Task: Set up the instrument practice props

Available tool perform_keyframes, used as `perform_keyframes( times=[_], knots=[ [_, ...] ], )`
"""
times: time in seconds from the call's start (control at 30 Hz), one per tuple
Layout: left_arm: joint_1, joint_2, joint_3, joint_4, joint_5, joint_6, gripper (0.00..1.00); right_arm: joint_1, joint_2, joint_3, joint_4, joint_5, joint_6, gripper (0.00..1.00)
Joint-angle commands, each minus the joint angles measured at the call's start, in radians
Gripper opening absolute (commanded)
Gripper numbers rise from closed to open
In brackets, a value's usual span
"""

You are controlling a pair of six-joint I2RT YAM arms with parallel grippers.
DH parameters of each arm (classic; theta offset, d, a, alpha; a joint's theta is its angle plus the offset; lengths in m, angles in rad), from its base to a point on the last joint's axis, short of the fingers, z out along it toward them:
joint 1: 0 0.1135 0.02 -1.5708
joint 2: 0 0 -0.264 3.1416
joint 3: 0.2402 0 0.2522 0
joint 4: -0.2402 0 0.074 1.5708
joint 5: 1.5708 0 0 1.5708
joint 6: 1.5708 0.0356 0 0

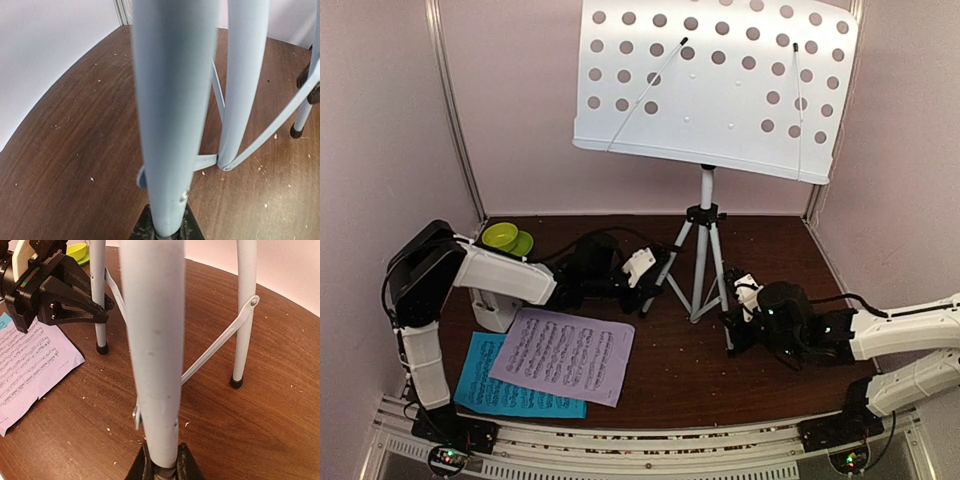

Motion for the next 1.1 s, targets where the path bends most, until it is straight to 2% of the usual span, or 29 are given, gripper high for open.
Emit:
perform_keyframes(
  times=[0.0,0.17,0.5,0.7,0.93,1.07],
  knots=[
    [0.154,-0.093,-0.073,-0.015,-0.174,0.034,0.0,-0.009,-0.083,-0.061,-0.108,0.113,0.034,0.0],
    [0.169,-0.117,-0.126,0.01,-0.226,0.034,0.0,-0.009,-0.089,-0.09,-0.104,0.136,0.075,0.0],
    [0.161,-0.025,-0.008,0.016,-0.376,-0.088,0.0,-0.024,0.197,0.048,0.059,0.206,0.005,0.0],
    [0.161,0.022,0.068,0.011,-0.507,-0.082,0.0,-0.113,0.306,0.15,0.12,0.193,-0.071,0.0],
    [0.155,0.032,0.099,-0.032,-0.515,-0.067,0.0,-0.197,0.387,0.242,0.157,0.119,-0.186,0.0],
    [0.156,-0.004,0.036,-0.017,-0.531,-0.045,0.0,-0.197,0.362,0.209,0.161,0.111,-0.144,0.0]
  ],
)
